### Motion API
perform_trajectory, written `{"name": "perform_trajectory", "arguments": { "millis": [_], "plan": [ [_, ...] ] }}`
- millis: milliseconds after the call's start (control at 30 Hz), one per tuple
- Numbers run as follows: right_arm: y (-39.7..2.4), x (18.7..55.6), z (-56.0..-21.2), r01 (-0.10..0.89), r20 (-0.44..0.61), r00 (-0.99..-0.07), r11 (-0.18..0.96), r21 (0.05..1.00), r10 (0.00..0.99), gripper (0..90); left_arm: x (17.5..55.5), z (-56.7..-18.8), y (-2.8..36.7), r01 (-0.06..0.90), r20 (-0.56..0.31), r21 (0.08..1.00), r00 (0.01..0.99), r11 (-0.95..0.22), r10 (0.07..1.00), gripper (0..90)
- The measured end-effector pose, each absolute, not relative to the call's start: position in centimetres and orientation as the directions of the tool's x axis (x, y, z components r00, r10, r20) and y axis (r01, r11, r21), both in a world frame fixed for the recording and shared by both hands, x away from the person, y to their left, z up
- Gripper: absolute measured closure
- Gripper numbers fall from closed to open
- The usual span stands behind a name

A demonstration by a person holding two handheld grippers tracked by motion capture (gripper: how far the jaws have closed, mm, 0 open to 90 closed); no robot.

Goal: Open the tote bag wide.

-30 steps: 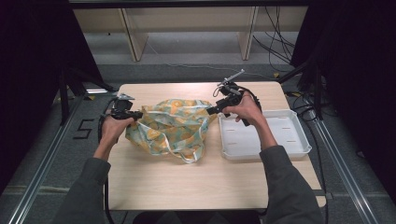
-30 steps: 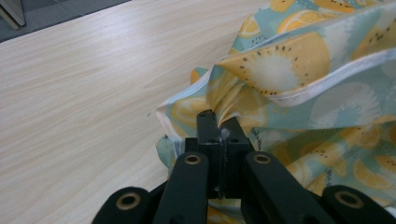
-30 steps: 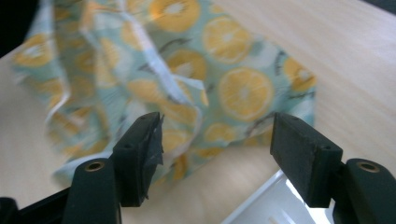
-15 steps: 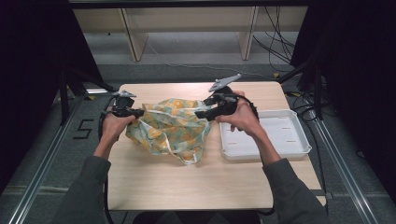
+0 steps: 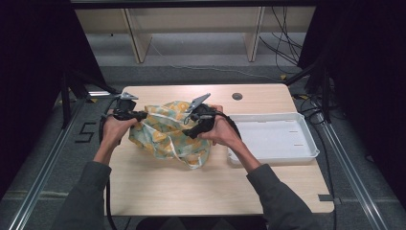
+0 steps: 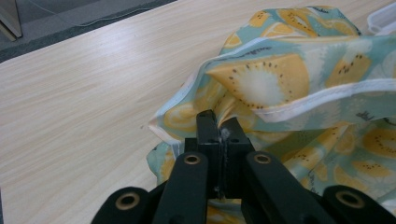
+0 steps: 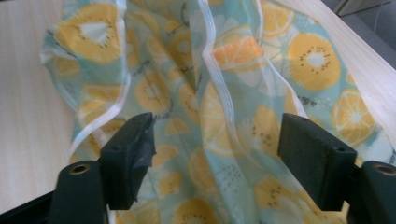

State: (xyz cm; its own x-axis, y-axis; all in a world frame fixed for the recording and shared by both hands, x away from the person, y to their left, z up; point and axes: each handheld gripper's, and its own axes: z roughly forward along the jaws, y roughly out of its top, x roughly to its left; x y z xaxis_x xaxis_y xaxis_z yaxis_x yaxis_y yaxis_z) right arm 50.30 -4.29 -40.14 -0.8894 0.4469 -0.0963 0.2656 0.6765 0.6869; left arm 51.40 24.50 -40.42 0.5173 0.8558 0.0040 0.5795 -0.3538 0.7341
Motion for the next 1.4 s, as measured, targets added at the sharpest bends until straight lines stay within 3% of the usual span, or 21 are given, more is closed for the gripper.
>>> {"name": "perform_trajectory", "arguments": {
  "millis": [100,200,267,467,533,767,933,1000,1167,1400],
  "plan": [
    [-3.4,50.2,-41.2,0.274,-0.137,-0.875,0.709,0.65,0.463,25.8,51.3,-40.1,24.3,0.573,0.002,0.739,0.522,-0.353,0.853,88.7],
    [-2.7,50.5,-41.9,0.256,-0.181,-0.866,0.725,0.639,0.465,29.6,51.2,-39.7,24.1,0.563,0.003,0.745,0.532,-0.357,0.847,88.7],
    [-2.4,50.6,-42.4,0.225,-0.228,-0.86,0.74,0.634,0.456,38.5,51.1,-39.4,24.0,0.558,-0.004,0.752,0.537,-0.351,0.844,88.6],
    [-2.4,51.1,-42.5,0.191,-0.295,-0.853,0.784,0.591,0.431,81.9,50.9,-39.2,24.2,0.548,-0.004,0.759,0.543,-0.351,0.84,88.2],
    [-2.8,51.6,-41.6,0.197,-0.289,-0.844,0.762,0.617,0.452,89.5,50.9,-39.2,24.2,0.543,-0.002,0.765,0.539,-0.346,0.842,88.3],
    [-3.7,54.2,-39.1,0.215,-0.318,-0.781,0.709,0.672,0.538,90.0,51.0,-40.1,23.9,0.504,-0.004,0.805,0.531,-0.313,0.847,88.3],
    [-3.2,56.3,-38.4,0.248,-0.282,-0.756,0.657,0.712,0.591,90.0,51.2,-40.1,24.1,0.481,0.014,0.827,0.501,-0.291,0.865,88.2],
    [-2.9,57.0,-38.6,0.257,-0.26,-0.745,0.625,0.737,0.614,90.0,51.3,-40.1,24.4,0.483,0.039,0.814,0.51,-0.324,0.859,88.2],
    [-2.2,58.2,-39.8,0.304,-0.177,-0.741,0.559,0.772,0.648,89.9,51.7,-41.2,24.8,0.49,0.013,0.829,0.465,-0.27,0.885,88.3],
    [-1.4,59.0,-40.9,0.345,-0.153,-0.727,0.55,0.761,0.669,89.1,52.6,-43.0,24.6,0.495,0.001,0.836,0.429,-0.236,0.903,88.3]
  ]
}}
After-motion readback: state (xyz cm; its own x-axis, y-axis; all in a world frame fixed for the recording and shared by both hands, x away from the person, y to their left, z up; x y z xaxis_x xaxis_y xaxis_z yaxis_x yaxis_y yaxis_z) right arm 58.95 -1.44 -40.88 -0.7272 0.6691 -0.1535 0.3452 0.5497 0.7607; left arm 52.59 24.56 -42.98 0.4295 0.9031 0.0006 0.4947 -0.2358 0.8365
